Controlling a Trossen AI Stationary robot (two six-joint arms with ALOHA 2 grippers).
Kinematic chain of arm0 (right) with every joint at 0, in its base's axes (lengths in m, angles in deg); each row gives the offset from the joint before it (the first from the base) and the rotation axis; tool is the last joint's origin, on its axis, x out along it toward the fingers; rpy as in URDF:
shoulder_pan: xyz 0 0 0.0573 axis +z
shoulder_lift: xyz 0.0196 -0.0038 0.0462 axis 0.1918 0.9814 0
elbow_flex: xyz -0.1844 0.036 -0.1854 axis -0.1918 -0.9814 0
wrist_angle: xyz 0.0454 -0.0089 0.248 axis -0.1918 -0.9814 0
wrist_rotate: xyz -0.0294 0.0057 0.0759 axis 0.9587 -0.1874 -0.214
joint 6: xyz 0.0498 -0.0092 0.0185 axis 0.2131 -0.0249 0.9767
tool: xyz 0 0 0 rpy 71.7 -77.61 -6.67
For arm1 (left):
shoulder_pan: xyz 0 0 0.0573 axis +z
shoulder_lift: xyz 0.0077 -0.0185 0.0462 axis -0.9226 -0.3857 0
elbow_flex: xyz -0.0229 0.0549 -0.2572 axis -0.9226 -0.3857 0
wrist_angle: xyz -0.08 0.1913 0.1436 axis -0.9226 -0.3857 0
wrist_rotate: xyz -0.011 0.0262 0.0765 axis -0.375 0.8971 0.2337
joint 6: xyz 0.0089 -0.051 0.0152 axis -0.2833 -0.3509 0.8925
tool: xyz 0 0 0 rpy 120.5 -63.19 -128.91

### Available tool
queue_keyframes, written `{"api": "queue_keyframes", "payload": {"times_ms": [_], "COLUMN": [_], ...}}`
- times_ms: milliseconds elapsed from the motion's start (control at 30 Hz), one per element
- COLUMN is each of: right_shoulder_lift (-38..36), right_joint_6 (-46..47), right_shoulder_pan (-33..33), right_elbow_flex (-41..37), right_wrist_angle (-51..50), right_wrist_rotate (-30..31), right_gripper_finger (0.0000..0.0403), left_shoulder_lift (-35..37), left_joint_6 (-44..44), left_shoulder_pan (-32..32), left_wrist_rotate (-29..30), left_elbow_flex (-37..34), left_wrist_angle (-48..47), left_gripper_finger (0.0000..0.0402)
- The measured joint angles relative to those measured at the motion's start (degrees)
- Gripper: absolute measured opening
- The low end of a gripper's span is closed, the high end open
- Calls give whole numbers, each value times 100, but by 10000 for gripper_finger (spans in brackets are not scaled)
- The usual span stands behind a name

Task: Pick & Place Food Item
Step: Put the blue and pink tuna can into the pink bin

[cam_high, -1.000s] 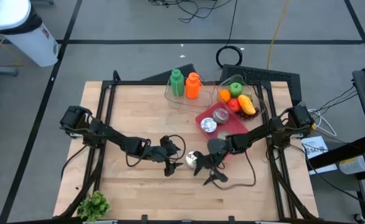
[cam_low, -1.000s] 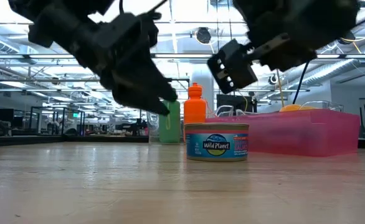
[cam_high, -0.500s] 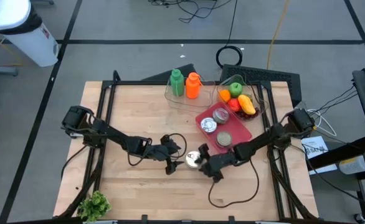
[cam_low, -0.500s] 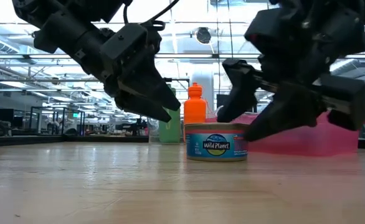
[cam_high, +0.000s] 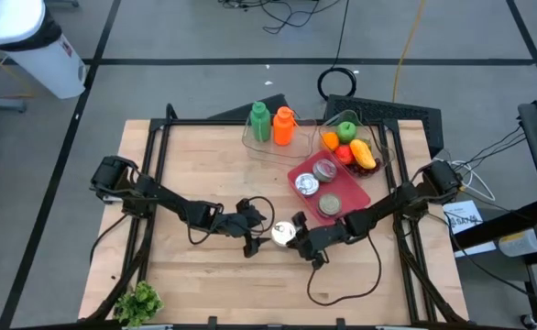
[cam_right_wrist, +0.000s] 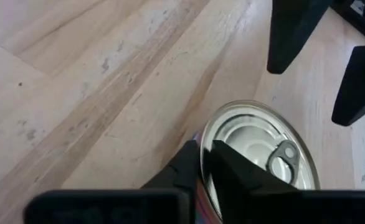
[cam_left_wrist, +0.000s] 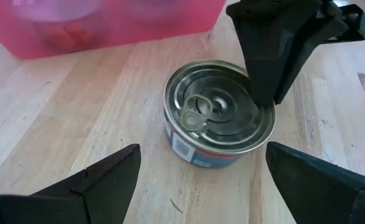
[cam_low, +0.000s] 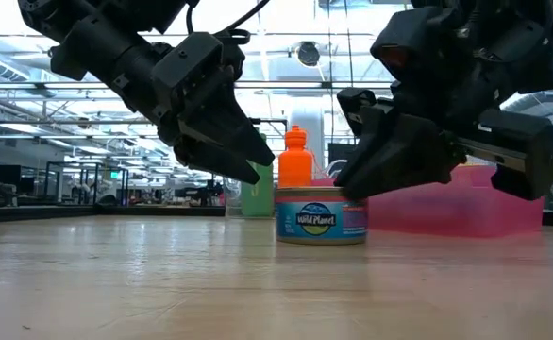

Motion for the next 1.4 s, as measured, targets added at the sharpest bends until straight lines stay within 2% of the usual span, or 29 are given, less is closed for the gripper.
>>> {"api": "queue_keyframes", "payload": {"times_ms": [100, 200, 433, 533, 633, 733, 833, 900, 1033, 1100, 1233, 1333, 1400], "right_shoulder_lift": [170, 359, 245, 214, 257, 270, 238, 247, 245, 190, -274, -789, -1162], "right_joint_6": [-42, 134, 1897, 2548, 3383, 4051, 4342, 4294, 3501, 3075, 2829, 2720, 2444], "right_shoulder_pan": [-6, -18, -119, -240, -470, -622, -800, -877, -978, -1014, -1008, -1005, -1003], "right_elbow_flex": [-91, -91, -94, -94, -115, -144, -120, -118, -113, -117, -100, -122, -108], "right_wrist_angle": [20, -107, -72, 169, 586, 1262, 1799, 1858, 1567, 1370, 1407, 1011, 877], "right_wrist_rotate": [-97, -505, -3170, -4000, -5251, -5735, -5951, -5836, -4652, -4368, -4271, -4064, -3910], "right_gripper_finger": [7, 3, 0, 1, 1, 1, 1, 1, 1, 1, 7, 21, 32], "left_shoulder_lift": [0, 0, 0, 2, 2, 4, 4, 4, 4, 4, 4, 4, -3], "left_joint_6": [0, 15, 17, 17, 17, 17, 13, 12, 9, 6, -59, -134, -135], "left_shoulder_pan": [0, 0, 1, 0, 1, 0, 1, 0, 0, 0, -11, -98, -186], "left_wrist_rotate": [2, 3, 13, 11, 9, 9, -10, -32, -42, -184, -617, -630, -465], "left_elbow_flex": [0, 0, -2, -2, -2, -2, -4, -7, -4, -4, -7, 60, 261], "left_wrist_angle": [2, 4, 38, 65, 148, 192, 236, 247, 258, 264, 510, 857, 755], "left_gripper_finger": [356, 356, 356, 356, 356, 356, 356, 356, 356, 356, 356, 356, 356]}}
